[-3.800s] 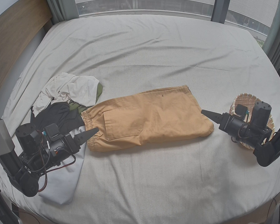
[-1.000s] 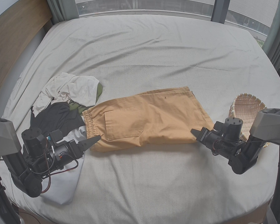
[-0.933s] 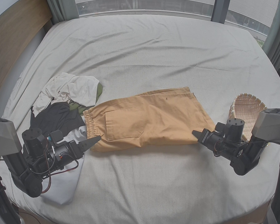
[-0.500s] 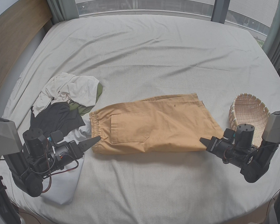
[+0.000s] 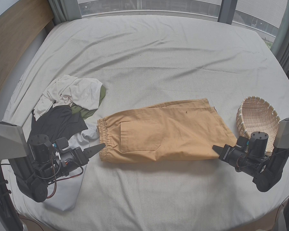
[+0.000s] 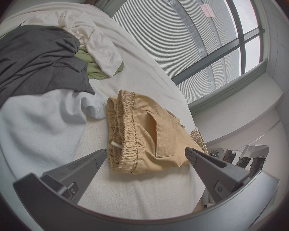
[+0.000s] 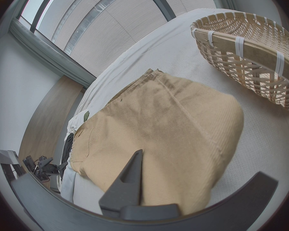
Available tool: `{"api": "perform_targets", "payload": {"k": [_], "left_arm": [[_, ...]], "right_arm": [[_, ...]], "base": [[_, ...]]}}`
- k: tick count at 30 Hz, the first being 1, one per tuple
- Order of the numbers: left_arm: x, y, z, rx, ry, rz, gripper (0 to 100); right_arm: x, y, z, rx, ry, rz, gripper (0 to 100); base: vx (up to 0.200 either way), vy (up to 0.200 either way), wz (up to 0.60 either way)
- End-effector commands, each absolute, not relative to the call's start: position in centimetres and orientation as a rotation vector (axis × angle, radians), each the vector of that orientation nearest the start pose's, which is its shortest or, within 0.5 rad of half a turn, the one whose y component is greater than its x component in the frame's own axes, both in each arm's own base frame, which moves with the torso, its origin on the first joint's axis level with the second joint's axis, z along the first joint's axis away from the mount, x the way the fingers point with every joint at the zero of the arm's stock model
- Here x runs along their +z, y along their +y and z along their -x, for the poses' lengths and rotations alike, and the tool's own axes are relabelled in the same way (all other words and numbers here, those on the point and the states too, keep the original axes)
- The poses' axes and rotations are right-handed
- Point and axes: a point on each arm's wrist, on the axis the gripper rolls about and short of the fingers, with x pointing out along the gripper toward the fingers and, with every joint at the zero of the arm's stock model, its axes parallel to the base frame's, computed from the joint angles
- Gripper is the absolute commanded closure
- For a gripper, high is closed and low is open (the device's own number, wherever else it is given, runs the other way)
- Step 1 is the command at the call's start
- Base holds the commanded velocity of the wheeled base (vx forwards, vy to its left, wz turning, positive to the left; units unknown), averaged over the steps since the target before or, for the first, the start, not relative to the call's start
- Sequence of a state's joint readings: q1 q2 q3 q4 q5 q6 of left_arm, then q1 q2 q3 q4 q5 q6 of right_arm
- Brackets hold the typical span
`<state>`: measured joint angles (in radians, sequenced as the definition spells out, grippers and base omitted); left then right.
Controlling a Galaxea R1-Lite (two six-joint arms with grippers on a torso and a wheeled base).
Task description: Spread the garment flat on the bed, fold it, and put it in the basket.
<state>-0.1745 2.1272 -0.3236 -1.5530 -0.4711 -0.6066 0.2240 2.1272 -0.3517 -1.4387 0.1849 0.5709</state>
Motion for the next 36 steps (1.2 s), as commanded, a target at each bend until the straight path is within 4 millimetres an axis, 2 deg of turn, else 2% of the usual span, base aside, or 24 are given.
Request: {"api": "perform_targets", "payload": {"k": [1,12,13,19,25,29,36], "left_arm": [[3.1,-6.1,-28.7,-0.535,0.470,0.622,0],[1.2,-6.5,-30.4,-0.494,0.475,0.614,0],[0.7,-6.7,-30.8,-0.485,0.478,0.612,0],[0.1,-7.7,-31.5,-0.514,0.479,0.606,0],[0.1,-8.2,-32.9,-0.531,0.439,0.605,0],[-0.3,-8.2,-33.2,-0.525,0.442,0.603,0],[-0.4,-8.4,-33.8,-0.531,0.428,0.605,0]], "right_arm": [[3.3,7.2,-28.5,0.303,0.453,-0.550,0],[4.7,8.4,-26.3,0.382,0.418,-0.543,0],[6.0,8.7,-25.3,0.416,0.381,-0.542,0],[9.7,8.5,-24.1,0.466,0.248,-0.552,0],[11.5,8.3,-23.6,0.507,0.178,-0.557,0],[12.0,8.3,-23.5,0.517,0.161,-0.559,0],[13.0,8.4,-24.2,0.526,0.108,-0.565,0]], "base": [[0.000,0.000,0.00],[0.000,0.000,0.00],[0.000,0.000,0.00],[0.000,0.000,0.00],[0.000,0.000,0.00],[0.000,0.000,0.00],[0.000,0.000,0.00]]}}
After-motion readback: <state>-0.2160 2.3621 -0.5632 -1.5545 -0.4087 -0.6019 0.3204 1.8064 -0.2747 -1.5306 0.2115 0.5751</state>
